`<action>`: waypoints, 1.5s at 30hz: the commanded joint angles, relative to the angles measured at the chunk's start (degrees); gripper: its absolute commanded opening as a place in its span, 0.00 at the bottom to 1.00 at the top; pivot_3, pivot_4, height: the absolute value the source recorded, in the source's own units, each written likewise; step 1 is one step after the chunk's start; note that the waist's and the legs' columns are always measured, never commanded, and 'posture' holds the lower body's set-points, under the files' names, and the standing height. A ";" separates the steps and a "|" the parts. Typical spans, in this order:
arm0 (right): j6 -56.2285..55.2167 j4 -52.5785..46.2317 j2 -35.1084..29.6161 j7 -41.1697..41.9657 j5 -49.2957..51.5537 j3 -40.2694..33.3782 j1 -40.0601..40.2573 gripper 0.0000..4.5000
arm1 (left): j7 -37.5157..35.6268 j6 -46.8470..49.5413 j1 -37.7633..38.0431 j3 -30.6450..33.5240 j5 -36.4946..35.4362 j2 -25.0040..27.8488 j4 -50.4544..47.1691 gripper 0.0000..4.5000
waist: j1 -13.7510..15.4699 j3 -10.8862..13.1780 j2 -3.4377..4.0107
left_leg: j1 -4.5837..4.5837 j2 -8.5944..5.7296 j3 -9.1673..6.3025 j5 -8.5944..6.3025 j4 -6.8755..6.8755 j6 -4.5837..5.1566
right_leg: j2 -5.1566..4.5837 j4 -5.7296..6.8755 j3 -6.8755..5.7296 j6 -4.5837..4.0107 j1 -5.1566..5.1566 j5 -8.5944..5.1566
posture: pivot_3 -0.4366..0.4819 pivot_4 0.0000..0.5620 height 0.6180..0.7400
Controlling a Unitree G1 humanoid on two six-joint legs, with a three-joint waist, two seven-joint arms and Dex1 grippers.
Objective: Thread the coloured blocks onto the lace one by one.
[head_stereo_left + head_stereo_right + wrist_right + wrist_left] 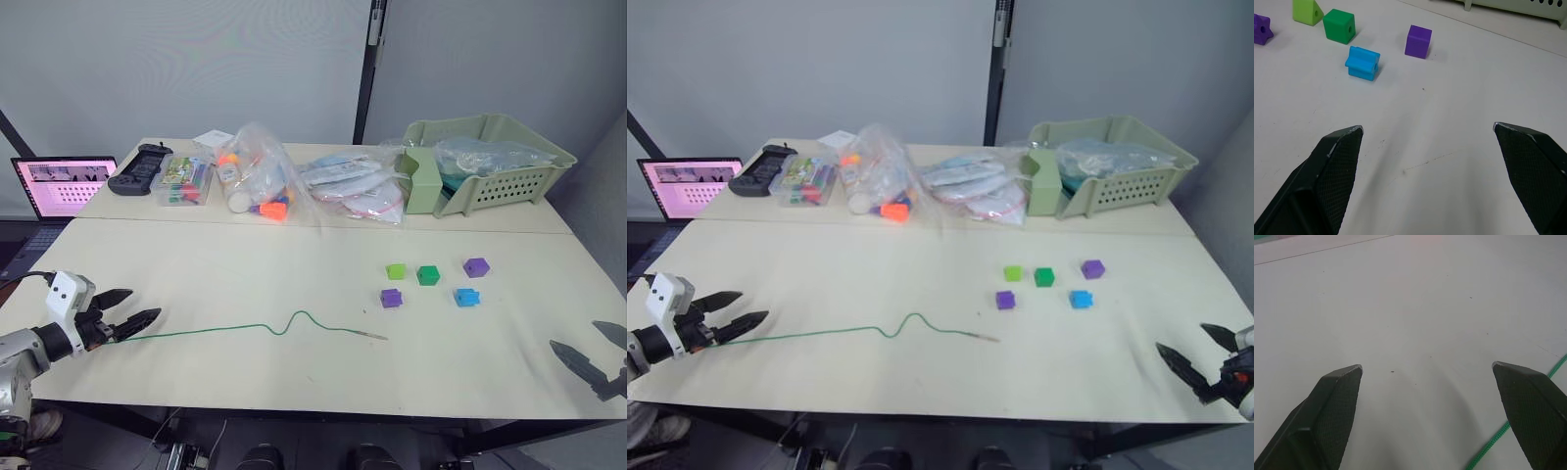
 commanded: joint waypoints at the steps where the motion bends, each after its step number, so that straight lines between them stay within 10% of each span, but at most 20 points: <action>1: -0.13 -1.88 0.82 -0.40 1.09 -0.59 0.12 1.00 | 0.59 -0.55 0.09 1.17 -0.51 0.05 -3.69 1.00 | 0.00 0.00 0.00 | 0.00 0.00 0.00 0.00 0.00 0.00 | 0.00 0.00 0.00 0.00 0.00 0.00 | 0.48 0.27 1.00; 14: 9.77 -17.56 -1.77 6.68 9.29 12.02 -5.24 1.00 | -2.32 18.58 -9.35 -19.66 -6.35 -7.56 -34.46 1.00 | 0.12 -0.01 -0.01 | -0.03 -0.07 -0.06 0.00 0.07 0.00 | 0.03 0.06 0.06 0.05 0.05 0.03 | 0.48 0.27 1.00; 25: 16.89 -25.64 -8.31 7.95 9.68 19.28 -9.97 1.00 | -5.43 12.11 -27.77 -43.98 11.62 -18.69 -26.47 1.00 | 0.03 0.00 -0.04 | -0.17 -0.39 -0.20 0.00 0.26 0.02 | 0.07 0.02 0.03 0.17 0.07 0.02 | 0.48 0.27 1.00; 45: 18.26 -32.23 -3.87 2.26 10.37 16.25 -3.60 1.00 | -4.57 -0.74 -32.83 -52.27 23.82 -35.51 -0.84 1.00 | 0.48 0.02 -0.07 | -0.39 -0.55 -0.47 -0.02 0.73 0.06 | 0.00 0.09 -0.06 0.33 0.17 0.04 | 0.48 0.27 1.00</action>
